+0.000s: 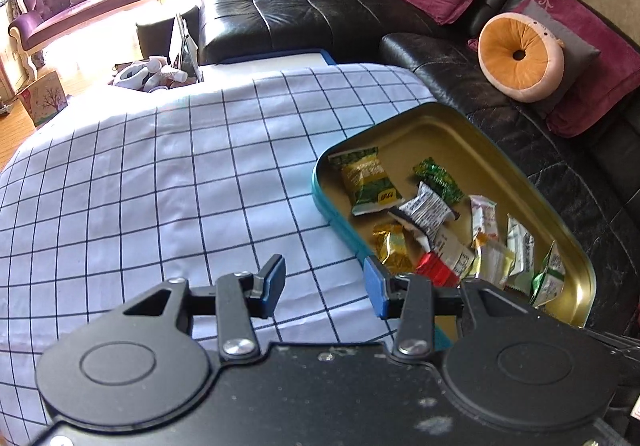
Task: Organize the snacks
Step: 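Withdraw both open grippers from the filled tin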
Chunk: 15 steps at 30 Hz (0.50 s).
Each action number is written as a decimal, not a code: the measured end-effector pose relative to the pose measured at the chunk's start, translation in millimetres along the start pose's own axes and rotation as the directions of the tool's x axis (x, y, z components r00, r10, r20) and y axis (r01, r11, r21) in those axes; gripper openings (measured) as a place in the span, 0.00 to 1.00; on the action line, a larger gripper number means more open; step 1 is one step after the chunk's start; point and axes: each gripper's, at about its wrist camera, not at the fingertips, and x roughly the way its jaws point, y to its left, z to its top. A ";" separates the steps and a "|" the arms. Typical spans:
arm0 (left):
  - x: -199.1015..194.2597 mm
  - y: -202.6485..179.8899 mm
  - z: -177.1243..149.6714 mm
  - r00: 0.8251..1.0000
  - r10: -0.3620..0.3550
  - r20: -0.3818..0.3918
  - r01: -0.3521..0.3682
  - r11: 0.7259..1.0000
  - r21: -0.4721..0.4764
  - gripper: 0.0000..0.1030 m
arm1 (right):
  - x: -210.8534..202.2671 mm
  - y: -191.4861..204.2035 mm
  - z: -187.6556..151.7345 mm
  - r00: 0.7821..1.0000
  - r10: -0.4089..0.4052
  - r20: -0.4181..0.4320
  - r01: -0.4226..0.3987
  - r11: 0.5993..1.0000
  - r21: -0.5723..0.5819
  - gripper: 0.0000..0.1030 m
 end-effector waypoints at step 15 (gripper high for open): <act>17.5 0.0 -6.3 1.000 0.018 -0.025 -0.018 1.000 0.021 0.42 | 5.5 -11.2 -7.8 1.000 -0.012 -0.023 0.012 1.000 0.022 0.28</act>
